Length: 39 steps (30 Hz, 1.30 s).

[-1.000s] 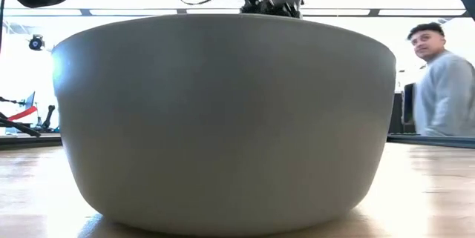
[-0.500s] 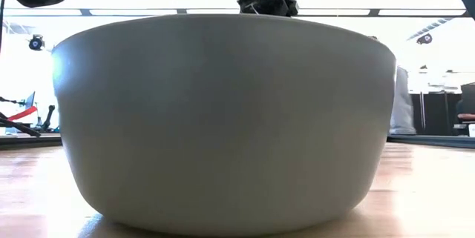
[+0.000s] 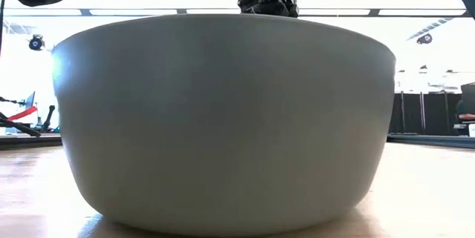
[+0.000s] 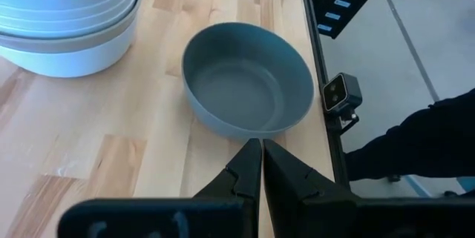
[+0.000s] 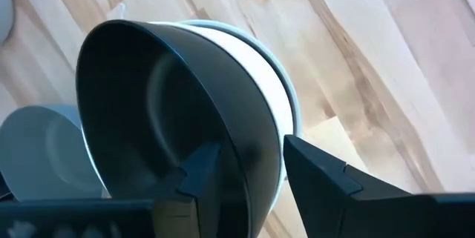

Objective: Nest bowls inside each other
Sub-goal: Stack the black bowl on top of the white bowl, then stack the dark gray bowl on top of the black bowl

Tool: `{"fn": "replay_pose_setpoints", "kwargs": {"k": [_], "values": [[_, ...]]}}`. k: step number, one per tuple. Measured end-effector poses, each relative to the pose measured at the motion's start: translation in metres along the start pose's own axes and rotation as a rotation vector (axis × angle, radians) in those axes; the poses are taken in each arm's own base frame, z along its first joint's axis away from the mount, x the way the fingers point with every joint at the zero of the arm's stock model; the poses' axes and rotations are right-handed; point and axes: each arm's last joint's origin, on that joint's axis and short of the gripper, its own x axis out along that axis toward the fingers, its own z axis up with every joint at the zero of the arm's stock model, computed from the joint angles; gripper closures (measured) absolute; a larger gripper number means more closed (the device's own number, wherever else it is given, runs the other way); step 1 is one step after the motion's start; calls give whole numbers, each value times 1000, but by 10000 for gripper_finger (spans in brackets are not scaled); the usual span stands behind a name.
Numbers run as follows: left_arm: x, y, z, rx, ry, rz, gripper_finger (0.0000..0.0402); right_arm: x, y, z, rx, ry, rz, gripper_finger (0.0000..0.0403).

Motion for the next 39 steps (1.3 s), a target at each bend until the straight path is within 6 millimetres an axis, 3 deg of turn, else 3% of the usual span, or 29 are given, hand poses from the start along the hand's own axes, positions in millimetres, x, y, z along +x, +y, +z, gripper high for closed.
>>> {"fn": "replay_pose_setpoints", "kwargs": {"k": [17,20,26,39], "values": [[0,-1,0,-6,17,-29,402,-22,8,6,-21,-78,42,268],[0,-1,0,-7,16,-29,402,-21,9,5,-25,-63,72,293],[0,-1,0,-7,16,-29,402,-17,8,4,-43,-51,59,385],[0,-1,0,-7,16,-28,402,5,-1,0,-38,0,16,394]]}}
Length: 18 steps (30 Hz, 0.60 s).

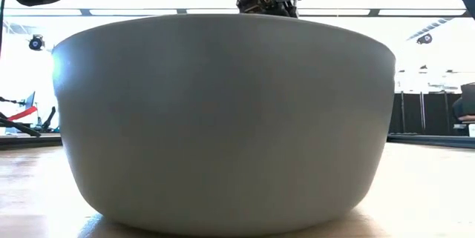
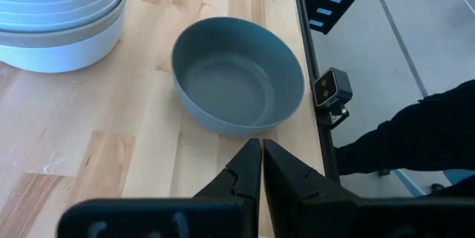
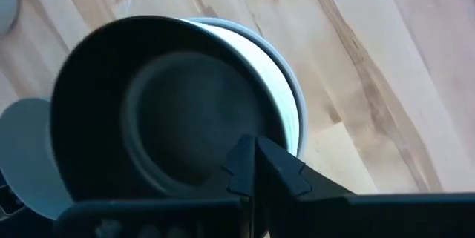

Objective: Nest bowls inside each other
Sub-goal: Stack the dark gray bowl on top of the black bowl

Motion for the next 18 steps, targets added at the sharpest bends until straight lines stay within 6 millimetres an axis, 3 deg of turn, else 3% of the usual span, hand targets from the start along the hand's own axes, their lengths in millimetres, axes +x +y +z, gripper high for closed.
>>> {"fn": "replay_pose_setpoints", "kwargs": {"k": [6,10,18], "values": [[0,0,0,1,1,0,402,-8,5,1,-6,-24,15,394],[-1,-1,-1,-6,41,-42,402,-20,18,-9,-30,-37,43,394],[-24,2,1,-60,67,-62,402,-63,74,-69,-128,-144,48,394]]}}
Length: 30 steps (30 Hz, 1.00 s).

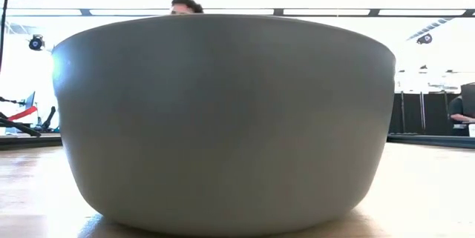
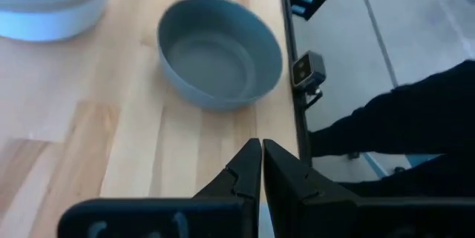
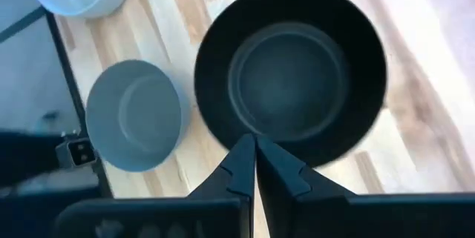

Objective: Nest bowls inside each other
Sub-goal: Stack the dark gray bowl on top of the black bowl

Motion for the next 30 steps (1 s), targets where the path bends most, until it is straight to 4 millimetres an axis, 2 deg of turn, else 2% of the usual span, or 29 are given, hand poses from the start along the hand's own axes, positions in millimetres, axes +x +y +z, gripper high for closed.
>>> {"fn": "replay_pose_setpoints", "kwargs": {"k": [6,10,13,16,20,26,30], "values": [[-15,7,3,61,-47,-7,402,-26,46,-58,74,-169,-101,394],[-19,10,4,101,-70,23,402,-27,74,-94,160,-279,-66,394],[-19,10,6,116,-97,47,402,-20,93,-117,199,-346,-13,394],[-21,7,10,95,-137,47,402,-6,108,-138,232,-396,17,394],[-17,0,17,38,-234,48,402,22,122,-157,326,-437,68,394],[-3,-8,17,66,-245,71,402,74,144,-169,444,-443,172,393],[0,-8,15,75,-234,81,402,104,152,-172,590,-421,177,372]]}}
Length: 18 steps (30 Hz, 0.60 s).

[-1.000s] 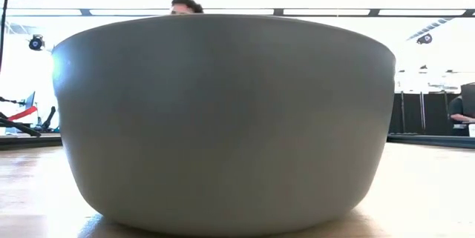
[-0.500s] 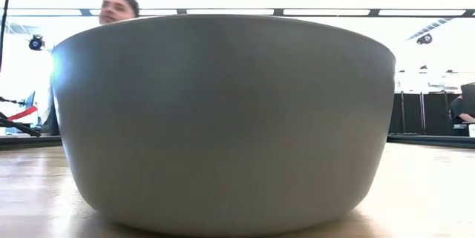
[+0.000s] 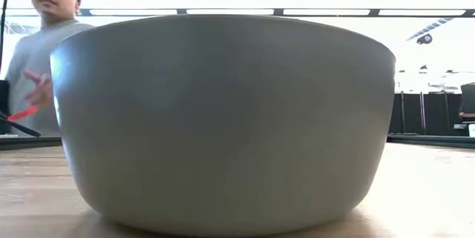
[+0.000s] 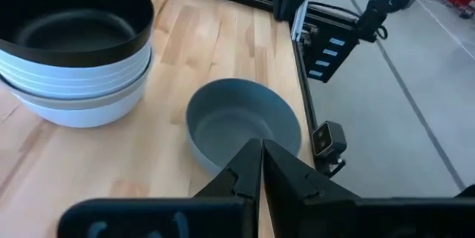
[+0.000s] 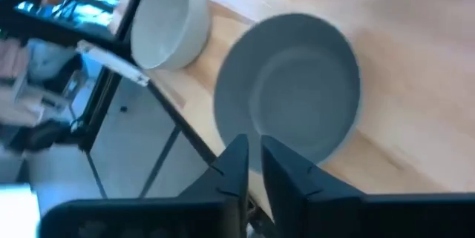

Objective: Nest bowls inside each other
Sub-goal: Stack the dark gray bowl on top of the black bowl

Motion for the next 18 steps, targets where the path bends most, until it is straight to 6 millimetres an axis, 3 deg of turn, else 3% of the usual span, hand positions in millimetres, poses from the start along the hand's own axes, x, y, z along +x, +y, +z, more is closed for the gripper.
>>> {"fn": "replay_pose_setpoints", "kwargs": {"k": [5,10,14,18], "values": [[-10,5,5,56,1,-4,402,23,2,-10,133,-10,-44,309],[-37,17,19,87,-39,-45,402,48,6,-2,167,5,-113,251],[-58,28,28,132,-89,-78,402,64,-1,4,182,34,-245,232],[-76,40,33,142,-115,-95,402,62,-3,8,208,21,-330,230]]}}
